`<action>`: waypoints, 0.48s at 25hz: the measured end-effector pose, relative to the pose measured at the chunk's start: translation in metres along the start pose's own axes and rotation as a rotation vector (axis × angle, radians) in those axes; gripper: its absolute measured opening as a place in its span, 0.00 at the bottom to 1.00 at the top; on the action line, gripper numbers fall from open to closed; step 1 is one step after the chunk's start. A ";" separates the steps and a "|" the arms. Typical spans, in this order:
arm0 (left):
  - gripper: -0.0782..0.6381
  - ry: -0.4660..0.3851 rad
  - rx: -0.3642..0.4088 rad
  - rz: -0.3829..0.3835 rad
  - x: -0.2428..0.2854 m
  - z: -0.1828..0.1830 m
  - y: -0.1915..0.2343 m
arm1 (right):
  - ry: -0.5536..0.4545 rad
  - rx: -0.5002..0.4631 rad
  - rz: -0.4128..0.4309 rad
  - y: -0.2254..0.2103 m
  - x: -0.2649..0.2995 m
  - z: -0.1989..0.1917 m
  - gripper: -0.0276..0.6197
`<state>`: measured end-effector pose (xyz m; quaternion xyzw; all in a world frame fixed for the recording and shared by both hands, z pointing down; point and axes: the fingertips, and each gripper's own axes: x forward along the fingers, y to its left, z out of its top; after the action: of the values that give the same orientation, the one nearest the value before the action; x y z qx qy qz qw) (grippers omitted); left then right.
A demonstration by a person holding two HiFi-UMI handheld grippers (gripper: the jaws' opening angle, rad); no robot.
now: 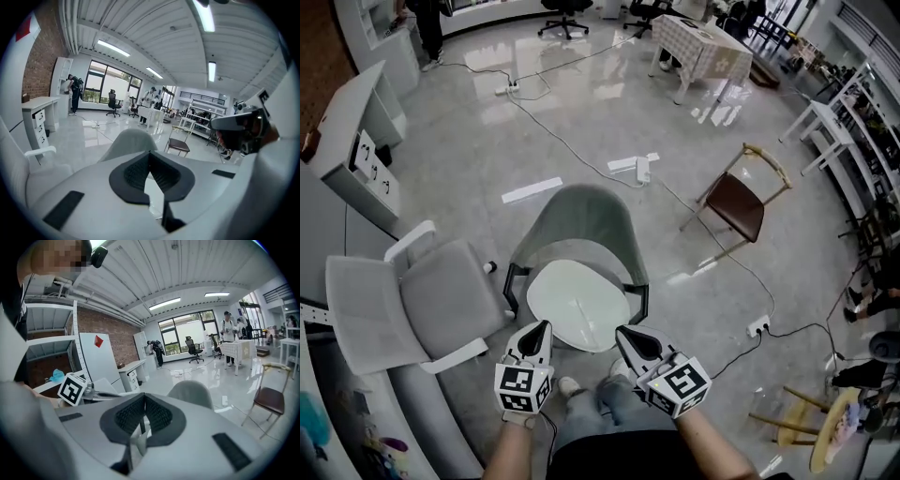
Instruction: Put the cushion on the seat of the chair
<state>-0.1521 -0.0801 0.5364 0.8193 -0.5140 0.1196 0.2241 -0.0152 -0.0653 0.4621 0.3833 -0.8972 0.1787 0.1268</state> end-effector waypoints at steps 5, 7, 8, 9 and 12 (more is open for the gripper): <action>0.13 -0.058 -0.013 0.011 -0.029 0.038 -0.007 | -0.054 -0.024 0.032 0.009 0.006 0.023 0.06; 0.13 -0.084 -0.019 0.022 -0.041 0.051 -0.010 | -0.072 -0.034 0.045 0.014 0.006 0.032 0.06; 0.12 -0.096 -0.023 0.028 -0.046 0.057 -0.011 | -0.081 -0.039 0.054 0.016 0.007 0.036 0.06; 0.13 -0.109 -0.026 0.034 -0.052 0.063 -0.012 | -0.092 -0.045 0.064 0.019 0.007 0.041 0.06; 0.13 -0.151 -0.025 0.052 -0.068 0.081 -0.012 | -0.122 -0.067 0.097 0.029 0.008 0.053 0.06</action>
<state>-0.1739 -0.0616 0.4340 0.8096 -0.5519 0.0568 0.1917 -0.0462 -0.0740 0.4109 0.3450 -0.9264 0.1307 0.0758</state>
